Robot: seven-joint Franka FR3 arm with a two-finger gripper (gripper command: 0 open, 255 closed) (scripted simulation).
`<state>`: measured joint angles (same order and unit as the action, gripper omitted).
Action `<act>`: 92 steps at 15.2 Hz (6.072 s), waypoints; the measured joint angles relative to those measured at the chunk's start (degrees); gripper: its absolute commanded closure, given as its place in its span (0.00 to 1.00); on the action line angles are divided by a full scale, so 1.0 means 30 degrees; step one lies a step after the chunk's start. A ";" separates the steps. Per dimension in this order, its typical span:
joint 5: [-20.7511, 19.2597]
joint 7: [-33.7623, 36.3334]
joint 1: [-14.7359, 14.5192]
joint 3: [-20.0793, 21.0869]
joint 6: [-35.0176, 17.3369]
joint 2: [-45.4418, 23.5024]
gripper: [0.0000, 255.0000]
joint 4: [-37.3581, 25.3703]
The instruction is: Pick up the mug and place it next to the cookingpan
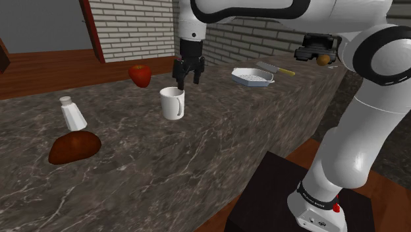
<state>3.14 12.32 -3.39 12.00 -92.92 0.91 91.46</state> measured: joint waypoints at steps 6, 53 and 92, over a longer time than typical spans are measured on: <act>-0.0456 0.0564 -0.0380 0.0335 -0.0029 -0.2115 0.00 -0.1824; -0.0740 -0.0125 0.0092 0.0042 0.5413 -0.3766 1.00 -0.8853; 0.0112 -1.0247 0.6371 -0.3918 0.3383 -0.1229 1.00 -0.3756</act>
<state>3.48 -18.42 15.73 0.25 -82.77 -2.78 80.19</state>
